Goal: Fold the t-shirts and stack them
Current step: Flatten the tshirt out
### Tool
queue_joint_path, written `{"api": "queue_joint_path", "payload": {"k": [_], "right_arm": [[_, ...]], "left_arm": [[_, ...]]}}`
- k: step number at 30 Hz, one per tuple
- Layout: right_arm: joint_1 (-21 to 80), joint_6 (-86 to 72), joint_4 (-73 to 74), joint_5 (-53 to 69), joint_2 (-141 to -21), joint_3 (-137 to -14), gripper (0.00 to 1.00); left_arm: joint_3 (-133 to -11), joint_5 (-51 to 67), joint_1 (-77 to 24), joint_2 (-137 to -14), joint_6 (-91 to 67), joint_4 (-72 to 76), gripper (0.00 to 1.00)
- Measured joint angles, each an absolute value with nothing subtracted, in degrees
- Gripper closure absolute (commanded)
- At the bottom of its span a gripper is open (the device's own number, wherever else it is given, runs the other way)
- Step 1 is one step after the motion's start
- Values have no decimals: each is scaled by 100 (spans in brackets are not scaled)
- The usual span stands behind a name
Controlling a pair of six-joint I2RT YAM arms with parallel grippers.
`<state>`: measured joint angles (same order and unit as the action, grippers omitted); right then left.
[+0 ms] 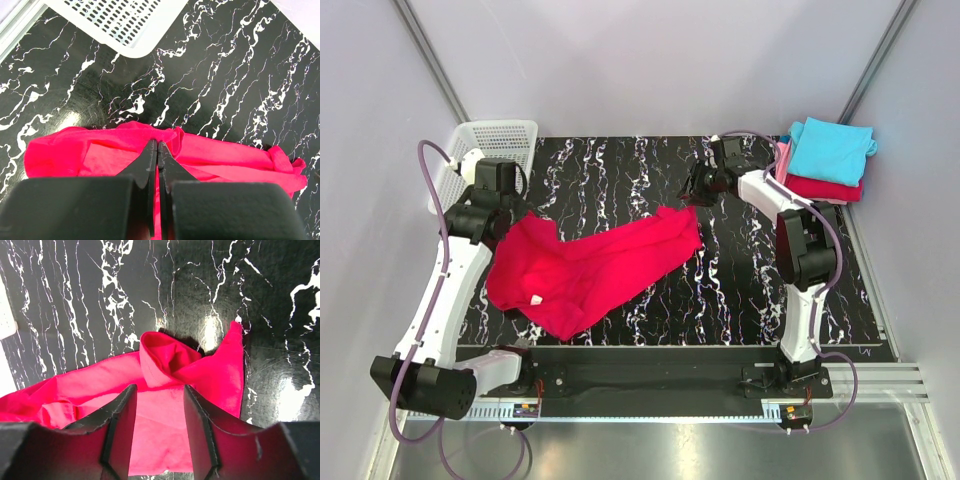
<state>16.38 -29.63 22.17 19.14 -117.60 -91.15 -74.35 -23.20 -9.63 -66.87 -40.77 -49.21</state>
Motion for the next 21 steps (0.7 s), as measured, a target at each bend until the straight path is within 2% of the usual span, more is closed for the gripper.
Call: {"api": "queue_joint_path", "payload": {"k": [21], "right_arm": [[1638, -2873, 2526, 1890, -12097, -9074, 57]], "left_arm": [[-7345, -2270, -963, -6713, -4080, -4875, 100]]}}
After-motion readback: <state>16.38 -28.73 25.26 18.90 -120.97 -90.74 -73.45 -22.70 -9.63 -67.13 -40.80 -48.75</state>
